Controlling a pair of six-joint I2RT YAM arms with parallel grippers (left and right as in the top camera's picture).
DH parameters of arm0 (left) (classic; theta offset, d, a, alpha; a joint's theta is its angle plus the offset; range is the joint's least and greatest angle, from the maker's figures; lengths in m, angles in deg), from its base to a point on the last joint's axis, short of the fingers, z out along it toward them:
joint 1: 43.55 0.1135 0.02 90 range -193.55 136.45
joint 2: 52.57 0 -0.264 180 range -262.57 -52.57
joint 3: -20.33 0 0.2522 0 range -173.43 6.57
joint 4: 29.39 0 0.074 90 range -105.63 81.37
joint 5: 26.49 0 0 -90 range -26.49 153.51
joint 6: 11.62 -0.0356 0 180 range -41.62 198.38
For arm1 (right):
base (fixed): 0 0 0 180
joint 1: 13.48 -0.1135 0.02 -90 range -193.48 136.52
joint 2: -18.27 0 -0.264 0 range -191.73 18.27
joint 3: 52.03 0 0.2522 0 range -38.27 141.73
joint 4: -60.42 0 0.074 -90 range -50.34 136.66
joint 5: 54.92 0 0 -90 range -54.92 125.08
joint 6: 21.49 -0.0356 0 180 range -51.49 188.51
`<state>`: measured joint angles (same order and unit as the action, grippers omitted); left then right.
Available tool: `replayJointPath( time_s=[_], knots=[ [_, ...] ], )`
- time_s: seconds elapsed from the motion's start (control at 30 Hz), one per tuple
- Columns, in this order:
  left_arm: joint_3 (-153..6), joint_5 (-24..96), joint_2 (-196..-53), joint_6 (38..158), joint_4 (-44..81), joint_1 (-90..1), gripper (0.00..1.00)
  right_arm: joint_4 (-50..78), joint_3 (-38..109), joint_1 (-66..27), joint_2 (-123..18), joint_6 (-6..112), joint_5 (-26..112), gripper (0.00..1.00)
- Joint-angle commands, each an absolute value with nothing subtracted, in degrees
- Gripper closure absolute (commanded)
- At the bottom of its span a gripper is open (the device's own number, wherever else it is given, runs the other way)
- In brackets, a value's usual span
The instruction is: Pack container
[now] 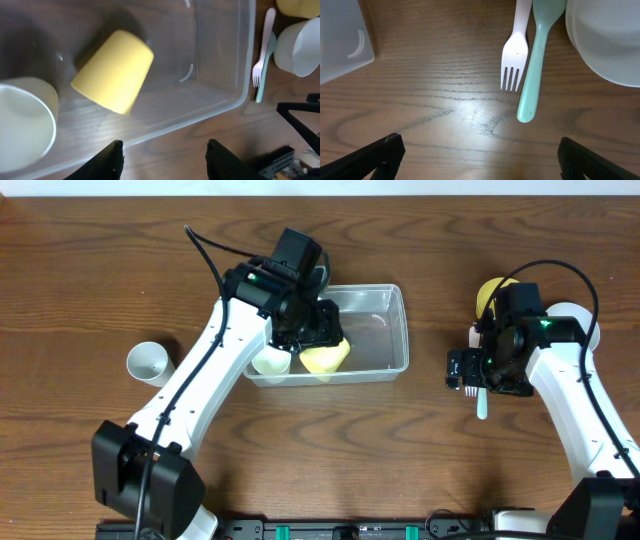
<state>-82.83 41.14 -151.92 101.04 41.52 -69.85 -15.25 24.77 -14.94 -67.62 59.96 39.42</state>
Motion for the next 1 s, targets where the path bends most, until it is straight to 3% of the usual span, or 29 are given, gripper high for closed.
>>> replayJointPath(
  time_s=[0.0,0.43,0.97],
  knots=[
    [-81.26,40.07,-152.55,102.79,41.96,-69.79,0.46,-15.31,25.41,-14.61,-68.01,60.46,39.58,0.01],
    [-71.34,40.13,-152.59,104.40,35.73,-69.72,0.45,-15.55,25.41,-14.61,-68.01,60.46,39.58,0.01],
    [-70.61,40.09,-157.36,104.47,33.02,-69.72,0.45,-15.71,25.41,-14.61,-68.01,60.46,39.58,0.01]
  ],
)
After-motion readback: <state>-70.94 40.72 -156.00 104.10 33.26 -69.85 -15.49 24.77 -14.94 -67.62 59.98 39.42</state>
